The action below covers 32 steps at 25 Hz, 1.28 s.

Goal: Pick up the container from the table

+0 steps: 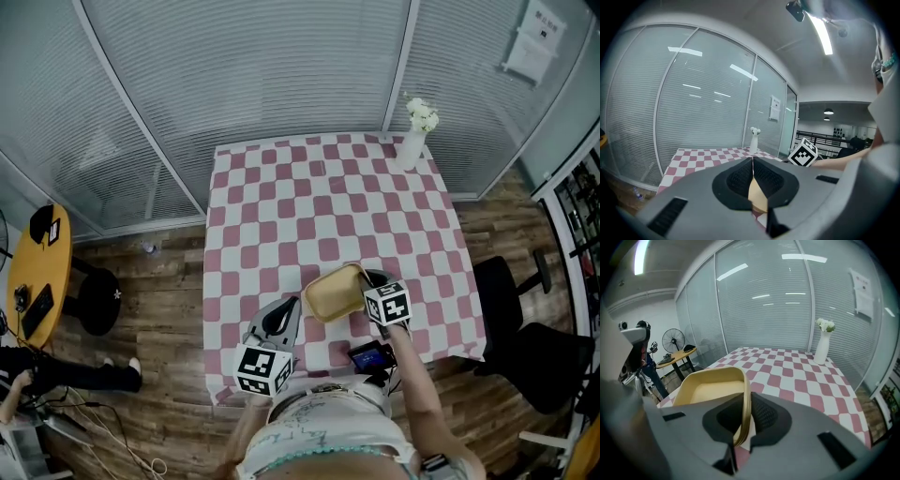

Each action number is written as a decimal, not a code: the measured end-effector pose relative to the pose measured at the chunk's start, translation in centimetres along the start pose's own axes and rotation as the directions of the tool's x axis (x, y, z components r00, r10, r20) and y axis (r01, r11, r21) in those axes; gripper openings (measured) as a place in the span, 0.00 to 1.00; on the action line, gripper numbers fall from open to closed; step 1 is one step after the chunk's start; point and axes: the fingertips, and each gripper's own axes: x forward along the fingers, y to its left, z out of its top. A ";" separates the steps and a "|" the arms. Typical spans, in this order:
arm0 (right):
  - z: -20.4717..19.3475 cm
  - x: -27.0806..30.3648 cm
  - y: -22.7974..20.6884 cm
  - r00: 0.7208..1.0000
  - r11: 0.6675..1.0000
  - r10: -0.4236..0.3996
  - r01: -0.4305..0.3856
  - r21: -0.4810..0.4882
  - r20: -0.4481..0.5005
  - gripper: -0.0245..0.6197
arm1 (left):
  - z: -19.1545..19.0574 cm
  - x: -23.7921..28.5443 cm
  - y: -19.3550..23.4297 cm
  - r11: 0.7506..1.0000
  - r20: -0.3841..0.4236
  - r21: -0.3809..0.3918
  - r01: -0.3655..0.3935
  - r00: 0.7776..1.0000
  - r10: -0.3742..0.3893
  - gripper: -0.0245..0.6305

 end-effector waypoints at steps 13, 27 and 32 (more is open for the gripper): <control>5.7 -7.0 1.6 0.985 1.000 -0.016 0.014 0.010 0.169 0.06 | 0.0 0.0 0.3 1.000 0.001 -0.004 -0.018 1.000 0.018 0.06; 12.8 -13.8 4.6 0.923 0.998 0.052 -0.031 -0.062 0.381 0.06 | 0.2 -0.7 1.9 0.997 0.014 -0.018 -0.073 0.997 0.074 0.06; 15.4 -15.8 5.5 0.890 0.994 0.068 -0.022 -0.107 0.451 0.06 | 0.3 -0.7 1.7 0.997 0.019 -0.018 -0.075 0.997 0.075 0.06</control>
